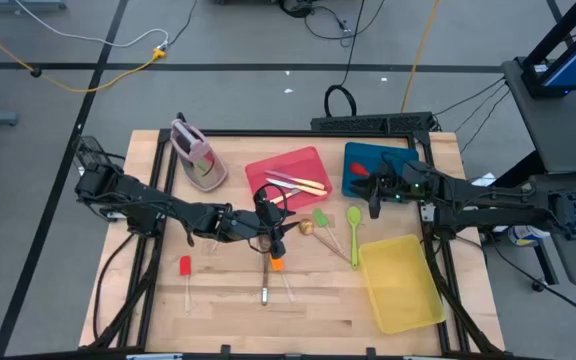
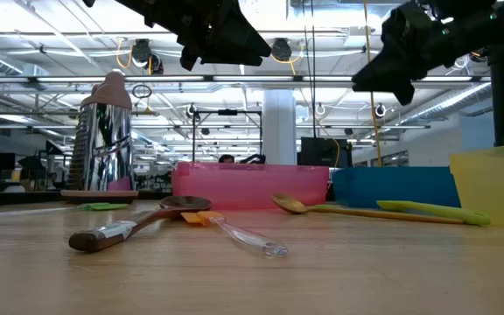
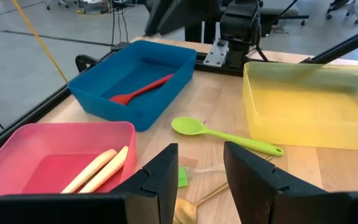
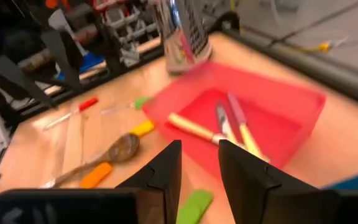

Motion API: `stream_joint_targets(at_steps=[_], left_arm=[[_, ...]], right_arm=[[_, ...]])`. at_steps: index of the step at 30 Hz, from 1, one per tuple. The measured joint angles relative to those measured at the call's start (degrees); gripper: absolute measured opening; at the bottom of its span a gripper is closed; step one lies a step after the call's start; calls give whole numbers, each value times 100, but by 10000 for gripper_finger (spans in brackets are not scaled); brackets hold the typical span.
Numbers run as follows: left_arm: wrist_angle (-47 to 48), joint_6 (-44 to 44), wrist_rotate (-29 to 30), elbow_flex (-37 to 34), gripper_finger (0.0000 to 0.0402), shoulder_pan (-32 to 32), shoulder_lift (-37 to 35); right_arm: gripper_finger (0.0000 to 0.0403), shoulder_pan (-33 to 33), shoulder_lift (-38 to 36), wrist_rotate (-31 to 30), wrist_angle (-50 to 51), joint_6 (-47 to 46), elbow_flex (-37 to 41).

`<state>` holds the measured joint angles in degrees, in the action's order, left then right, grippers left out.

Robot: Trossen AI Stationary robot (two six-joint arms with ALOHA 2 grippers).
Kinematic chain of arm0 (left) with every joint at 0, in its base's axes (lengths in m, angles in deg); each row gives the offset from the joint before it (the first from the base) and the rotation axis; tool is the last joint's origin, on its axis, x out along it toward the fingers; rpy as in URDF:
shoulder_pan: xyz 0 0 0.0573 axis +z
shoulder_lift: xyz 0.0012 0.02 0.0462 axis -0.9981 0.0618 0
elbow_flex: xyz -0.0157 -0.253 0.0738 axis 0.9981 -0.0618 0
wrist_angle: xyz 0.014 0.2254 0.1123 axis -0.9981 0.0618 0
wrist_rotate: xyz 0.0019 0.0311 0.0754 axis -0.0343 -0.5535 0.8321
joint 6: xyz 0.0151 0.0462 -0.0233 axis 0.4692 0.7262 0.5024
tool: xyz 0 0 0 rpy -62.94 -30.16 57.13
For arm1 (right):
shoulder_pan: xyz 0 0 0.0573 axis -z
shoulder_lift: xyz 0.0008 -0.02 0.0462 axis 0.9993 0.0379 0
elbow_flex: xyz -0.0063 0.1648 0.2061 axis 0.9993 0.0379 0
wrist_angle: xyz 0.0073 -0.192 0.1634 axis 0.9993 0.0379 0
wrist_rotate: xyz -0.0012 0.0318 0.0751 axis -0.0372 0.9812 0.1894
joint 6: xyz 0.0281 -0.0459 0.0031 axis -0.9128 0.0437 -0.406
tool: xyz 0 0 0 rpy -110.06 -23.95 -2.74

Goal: Pick & Place Kitchen Items
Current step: Put the green serving spoon into the blue bin

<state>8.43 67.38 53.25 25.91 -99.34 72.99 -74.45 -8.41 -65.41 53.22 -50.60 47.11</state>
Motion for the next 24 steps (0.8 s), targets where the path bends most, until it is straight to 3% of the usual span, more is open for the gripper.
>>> stream_joint_targets(at_steps=[8, 15, 21, 24], left_arm=[[-177, 171, 34, 0, 131, 11, 0], [-215, 678, 36, 0, 131, 14, 0], [-263, 804, 40, 0, 131, 76, 0], [-254, 867, 39, 0, 131, 139, 0]], right_arm=[[98, -1106, 654, -1058, 302, 381, -840], [98, -1945, 1870, -1382, 427, -59, -1529], [98, -2241, 2648, -1509, 2087, -1694, -1967], [98, -2289, 2884, -1246, 2970, -2680, -1967]])
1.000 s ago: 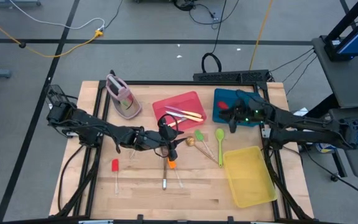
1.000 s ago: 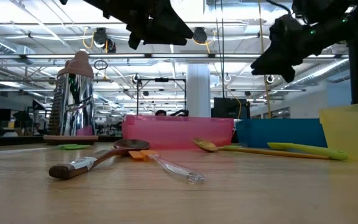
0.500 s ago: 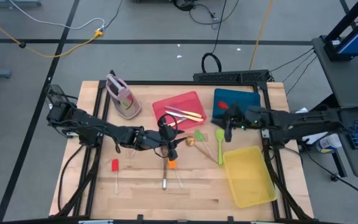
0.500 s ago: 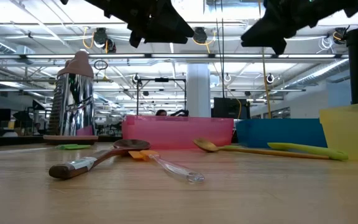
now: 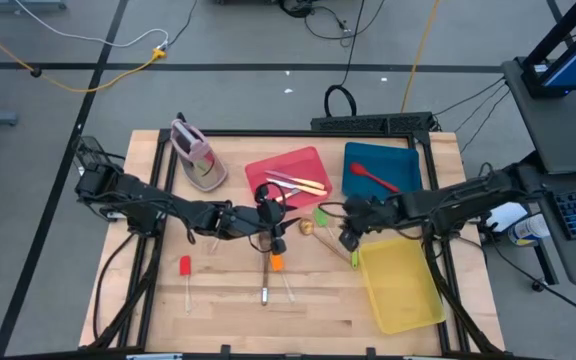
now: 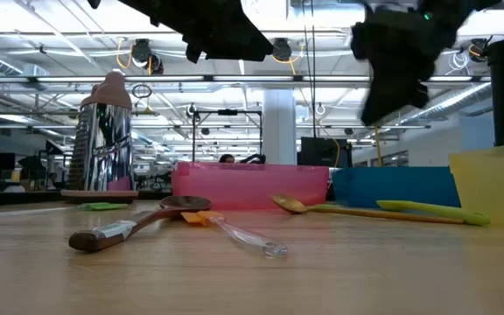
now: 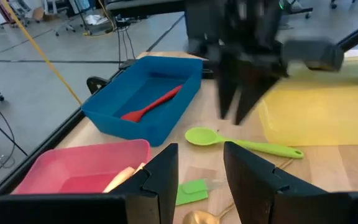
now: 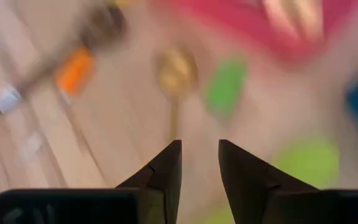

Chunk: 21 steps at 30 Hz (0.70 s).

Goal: Pick & Place Kitchen Items
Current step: Put the green serving spoon into the blue bin

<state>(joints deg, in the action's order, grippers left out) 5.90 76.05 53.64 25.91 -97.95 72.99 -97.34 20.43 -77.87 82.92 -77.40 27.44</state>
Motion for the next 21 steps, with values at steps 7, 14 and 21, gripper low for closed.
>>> stream_joint_targets(at_steps=[7, 14, 21], left_arm=[[-22, 108, -2, 0, 131, 139, 0], [-152, 156, -4, 0, 131, 186, 0], [-192, 298, -8, 0, 131, 186, 0]], right_arm=[[136, 80, 417, 732, 932, -794, 0], [187, 295, 855, 770, 976, -1374, 0], [195, 473, 1327, 796, 705, -1562, 119]])
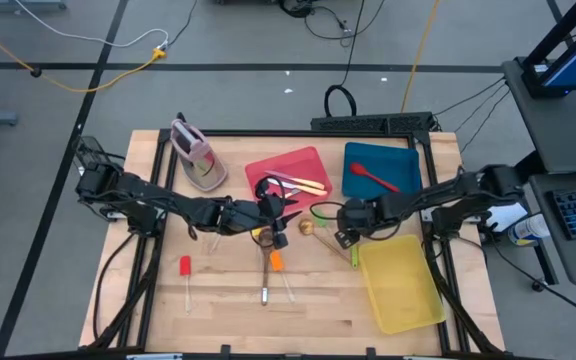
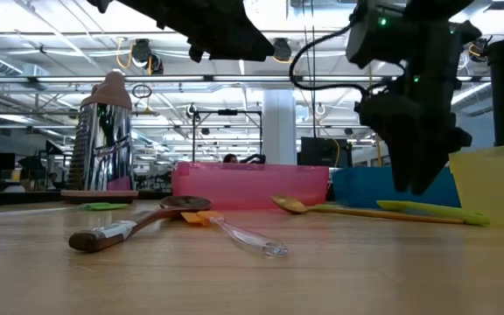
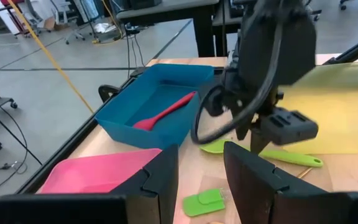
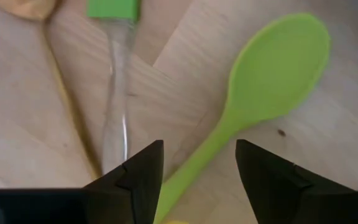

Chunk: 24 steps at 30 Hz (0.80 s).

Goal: Pick & Place Kitchen Items
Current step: Put the green serving spoon into the blue bin

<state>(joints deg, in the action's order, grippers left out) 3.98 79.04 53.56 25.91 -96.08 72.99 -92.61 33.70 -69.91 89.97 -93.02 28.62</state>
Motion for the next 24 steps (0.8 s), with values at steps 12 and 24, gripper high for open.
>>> stream_joint_targets(at_steps=[12, 24], left_arm=[[47, 103, -2, 0, 131, 15, 0], [71, 92, -4, 0, 131, 15, 0]], right_arm=[[191, 215, 253, -7, -395, -188, 417], [88, 257, 246, -82, -532, 175, 649]])
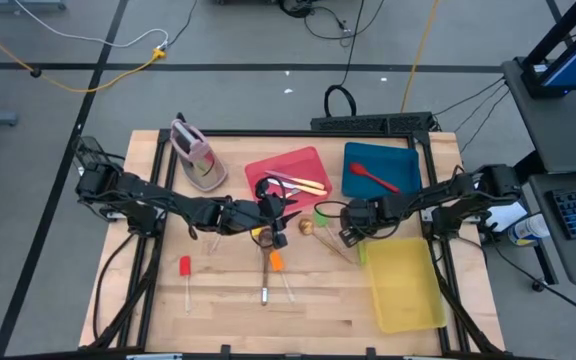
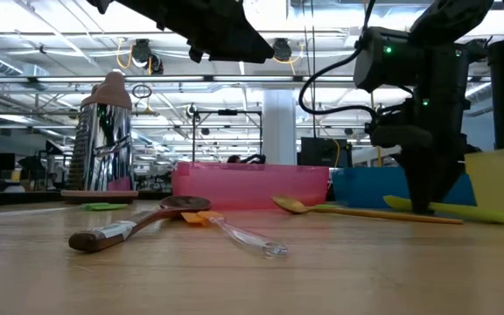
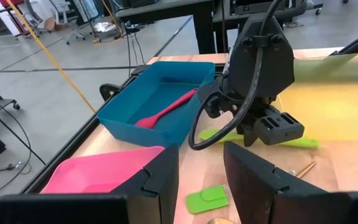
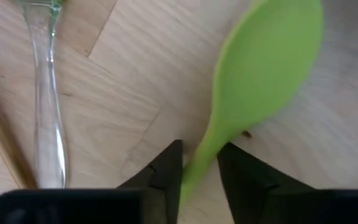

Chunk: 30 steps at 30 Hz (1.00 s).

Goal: Pick & Place Kitchen Items
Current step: Put the green serving spoon into the blue bin

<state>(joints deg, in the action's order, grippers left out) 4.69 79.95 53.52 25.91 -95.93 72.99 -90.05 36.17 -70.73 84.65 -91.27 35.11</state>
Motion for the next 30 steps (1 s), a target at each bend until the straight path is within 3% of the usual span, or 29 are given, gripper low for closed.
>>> stream_joint_targets(at_steps=[6, 13, 25, 30], left_arm=[[25, 0, -2, 0, 131, 0, 0], [26, 0, -2, 0, 131, 2, 0], [99, 0, -4, 0, 131, 2, 0], [128, 0, -4, 0, 131, 2, 0]], right_arm=[[39, -2, 8, -203, -69, 96, 7], [46, -4, -193, -202, -354, 261, 27], [34, 0, -1560, -260, -1269, 850, 22], [37, 15, -2165, -704, -1241, 1533, 23]])
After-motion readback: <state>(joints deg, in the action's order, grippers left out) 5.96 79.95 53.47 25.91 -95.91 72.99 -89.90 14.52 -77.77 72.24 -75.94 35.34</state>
